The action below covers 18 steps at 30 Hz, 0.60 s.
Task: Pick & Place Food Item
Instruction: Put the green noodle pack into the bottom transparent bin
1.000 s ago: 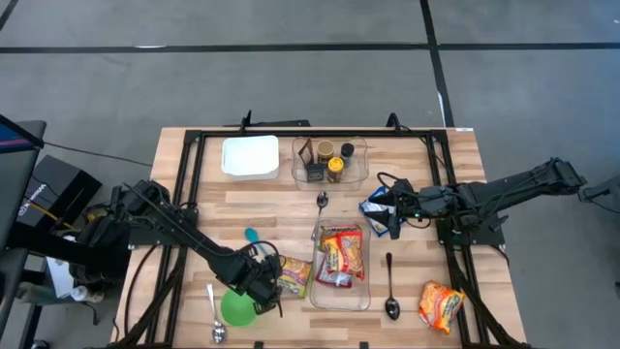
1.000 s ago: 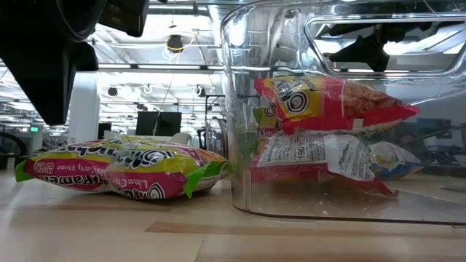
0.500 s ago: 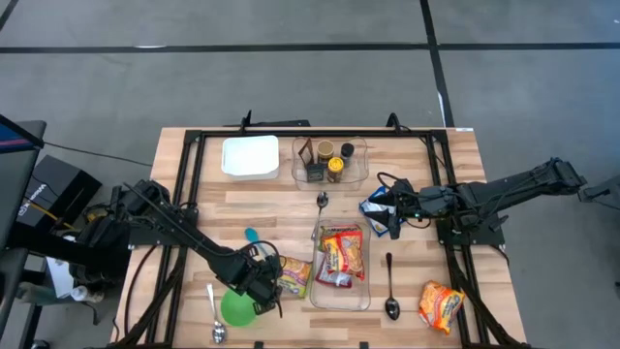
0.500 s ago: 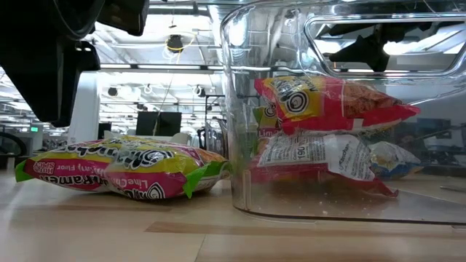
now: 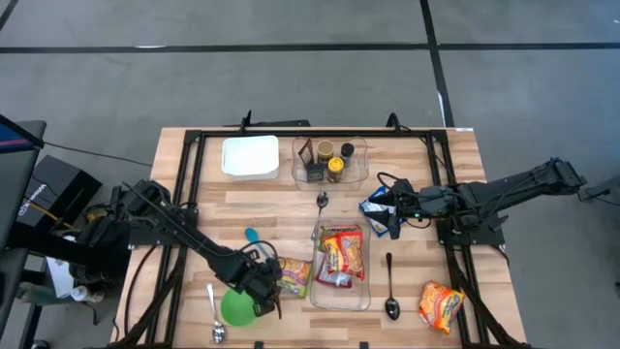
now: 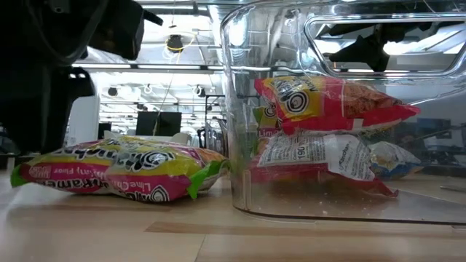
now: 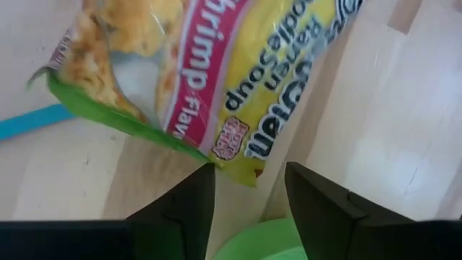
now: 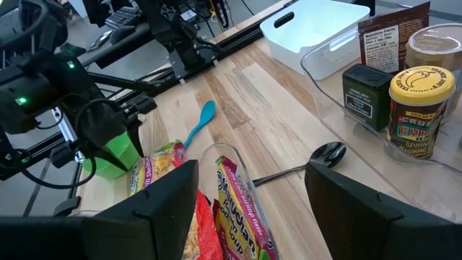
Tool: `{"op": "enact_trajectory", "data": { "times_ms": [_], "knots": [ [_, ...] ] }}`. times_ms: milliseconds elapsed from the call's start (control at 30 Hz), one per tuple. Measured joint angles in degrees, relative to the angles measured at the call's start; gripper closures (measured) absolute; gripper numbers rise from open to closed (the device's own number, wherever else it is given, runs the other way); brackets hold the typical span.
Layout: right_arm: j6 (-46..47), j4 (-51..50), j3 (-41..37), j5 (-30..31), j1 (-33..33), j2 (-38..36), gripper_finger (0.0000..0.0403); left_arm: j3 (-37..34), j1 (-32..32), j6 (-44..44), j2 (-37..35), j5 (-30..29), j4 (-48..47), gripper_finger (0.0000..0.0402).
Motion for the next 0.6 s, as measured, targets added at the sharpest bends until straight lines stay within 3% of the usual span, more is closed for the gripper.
{"op": "enact_trajectory", "data": {
  "times_ms": [600],
  "knots": [
    [0.0,0.0,0.0,0.0,-0.01,0.0,0.0154,-1.94,1.01,1.75,0.02,-1.03,2.82,0.0236]
  ]
}}
